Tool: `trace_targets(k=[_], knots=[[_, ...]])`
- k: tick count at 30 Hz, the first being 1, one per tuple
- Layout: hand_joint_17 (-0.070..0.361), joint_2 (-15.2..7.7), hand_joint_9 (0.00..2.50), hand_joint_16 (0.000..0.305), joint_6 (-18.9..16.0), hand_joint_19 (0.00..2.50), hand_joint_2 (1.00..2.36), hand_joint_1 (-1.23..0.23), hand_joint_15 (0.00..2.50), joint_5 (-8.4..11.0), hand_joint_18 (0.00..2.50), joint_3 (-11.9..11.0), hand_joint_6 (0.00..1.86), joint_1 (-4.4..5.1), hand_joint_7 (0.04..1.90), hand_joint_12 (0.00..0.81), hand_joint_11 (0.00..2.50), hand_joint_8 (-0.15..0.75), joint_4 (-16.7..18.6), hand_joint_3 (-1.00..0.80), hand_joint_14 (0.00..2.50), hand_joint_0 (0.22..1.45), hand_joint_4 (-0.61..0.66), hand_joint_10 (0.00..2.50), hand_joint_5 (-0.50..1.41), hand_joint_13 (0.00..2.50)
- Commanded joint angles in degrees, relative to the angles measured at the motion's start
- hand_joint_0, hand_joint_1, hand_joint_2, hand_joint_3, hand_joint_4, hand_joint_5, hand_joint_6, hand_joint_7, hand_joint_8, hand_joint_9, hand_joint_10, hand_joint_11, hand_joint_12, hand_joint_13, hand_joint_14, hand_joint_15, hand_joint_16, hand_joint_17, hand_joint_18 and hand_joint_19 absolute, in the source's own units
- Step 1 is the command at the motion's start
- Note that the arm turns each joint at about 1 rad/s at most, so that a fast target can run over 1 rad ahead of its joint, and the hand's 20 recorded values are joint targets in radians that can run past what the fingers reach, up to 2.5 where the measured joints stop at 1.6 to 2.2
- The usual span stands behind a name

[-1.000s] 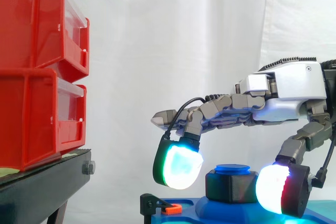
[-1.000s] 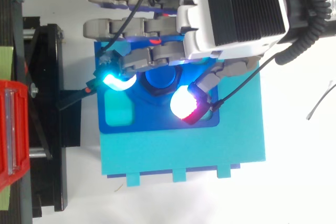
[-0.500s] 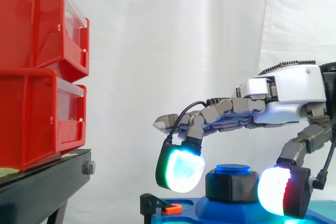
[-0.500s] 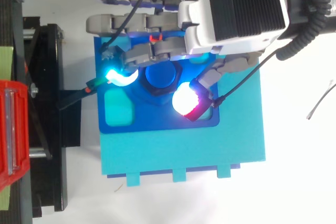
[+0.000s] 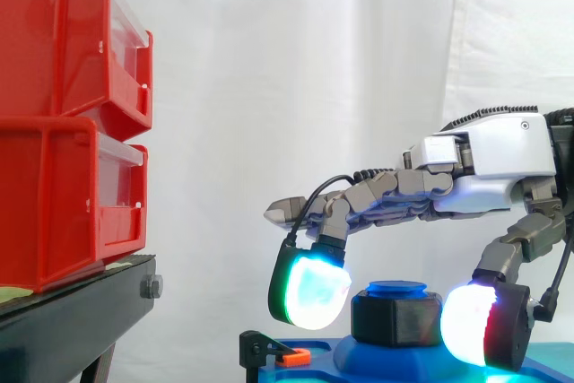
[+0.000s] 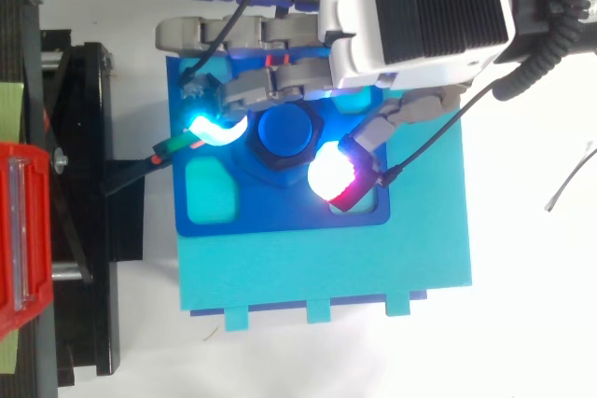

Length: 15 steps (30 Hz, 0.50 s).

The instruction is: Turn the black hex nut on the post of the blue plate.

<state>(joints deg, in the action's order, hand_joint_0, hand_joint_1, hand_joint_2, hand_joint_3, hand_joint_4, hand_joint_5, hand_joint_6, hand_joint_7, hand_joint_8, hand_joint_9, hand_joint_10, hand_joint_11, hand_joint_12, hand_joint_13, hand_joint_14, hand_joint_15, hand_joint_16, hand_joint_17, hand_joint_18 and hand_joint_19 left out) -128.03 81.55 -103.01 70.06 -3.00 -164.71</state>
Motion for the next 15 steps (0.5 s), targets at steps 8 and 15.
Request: trace_targets(k=[8, 15], knots=[[0.062, 0.1, 0.0, 0.028, 0.0, 0.16, 1.0, -0.72, 0.04, 0.0, 0.02, 0.0, 0.5, -0.07, 0.84, 0.218, 0.0, 0.03, -0.3, -0.5, 0.0, 0.58, 0.01, 0.0, -0.3, 0.0], [0.063, 0.0, 0.0, 0.028, 0.0, 0.17, 1.0, -0.72, 0.04, 0.0, 0.02, 0.0, 0.5, -0.07, 0.85, 0.219, 0.0, 0.029, 0.0, -0.5, 0.0, 0.57, 0.02, 0.0, -0.3, 0.0]])
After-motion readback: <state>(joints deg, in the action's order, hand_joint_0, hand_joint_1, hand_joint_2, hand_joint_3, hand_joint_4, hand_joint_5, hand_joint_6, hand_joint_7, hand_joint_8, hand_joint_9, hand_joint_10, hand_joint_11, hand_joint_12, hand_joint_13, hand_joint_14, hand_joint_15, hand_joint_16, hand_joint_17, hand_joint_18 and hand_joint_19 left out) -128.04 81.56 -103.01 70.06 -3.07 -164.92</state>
